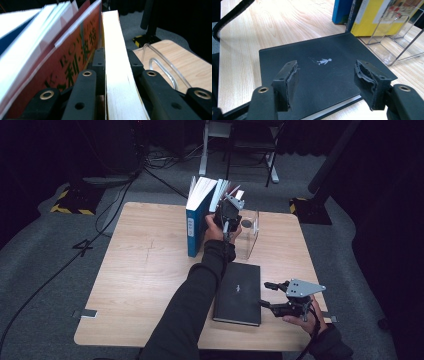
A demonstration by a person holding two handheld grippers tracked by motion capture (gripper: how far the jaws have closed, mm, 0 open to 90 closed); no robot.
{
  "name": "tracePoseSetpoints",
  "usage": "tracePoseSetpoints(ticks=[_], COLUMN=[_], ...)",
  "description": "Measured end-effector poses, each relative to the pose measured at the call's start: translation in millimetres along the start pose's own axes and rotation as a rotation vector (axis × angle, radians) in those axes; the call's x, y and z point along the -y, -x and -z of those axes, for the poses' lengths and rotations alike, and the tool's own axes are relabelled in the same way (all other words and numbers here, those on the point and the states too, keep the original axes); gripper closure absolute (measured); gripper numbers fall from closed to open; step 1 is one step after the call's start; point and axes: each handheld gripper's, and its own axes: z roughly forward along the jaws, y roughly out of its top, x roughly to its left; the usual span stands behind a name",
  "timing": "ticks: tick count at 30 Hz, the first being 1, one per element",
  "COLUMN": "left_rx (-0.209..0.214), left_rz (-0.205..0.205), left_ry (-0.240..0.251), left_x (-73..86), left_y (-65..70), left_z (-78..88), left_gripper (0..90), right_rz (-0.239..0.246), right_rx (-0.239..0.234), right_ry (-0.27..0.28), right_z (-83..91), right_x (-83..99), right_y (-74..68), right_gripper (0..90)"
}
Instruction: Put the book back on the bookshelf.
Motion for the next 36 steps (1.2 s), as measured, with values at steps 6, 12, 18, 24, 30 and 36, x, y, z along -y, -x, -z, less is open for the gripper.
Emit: tracePoseSetpoints(ticks=[6, 12, 18, 24, 30, 36], left_rx=[0.0, 0.011, 0.029, 0.085, 0.18, 0.253], left_rz=[0.02, 0.047, 0.054, 0.018, -0.012, -0.072], left_ry=[0.04, 0.02, 0.039, 0.031, 0.043, 0.05], left_x=[-1.5, 7.6, 9.6, 9.3, 15.7, 30.6], left_y=[-0.8, -0.2, -1.2, -0.2, -7.8, -18.2], left_z=[-4.6, -9.4, -4.3, 8.9, 28.9, 48.3], left_gripper=[74.7, 73.9, 70.0, 59.7, 51.0, 47.7], right_rz=[0.007, 0.007, 0.006, 0.005, 0.005, 0.001], right_rx=[-0.004, -0.004, -0.005, -0.003, -0.002, 0.0], right_ry=[0.0, 0.001, -0.002, -0.005, -0.007, -0.014], right_z=[0.2, 1.0, 0.3, 0.7, 1.1, 0.9], right_x=[-0.1, -0.1, 0.3, 0.8, 1.2, 2.6], right_y=[-0.5, -0.3, -0.3, 0.1, -0.1, 0.9], right_gripper=[37.2, 37.2, 37.2, 37.1, 36.9, 36.9])
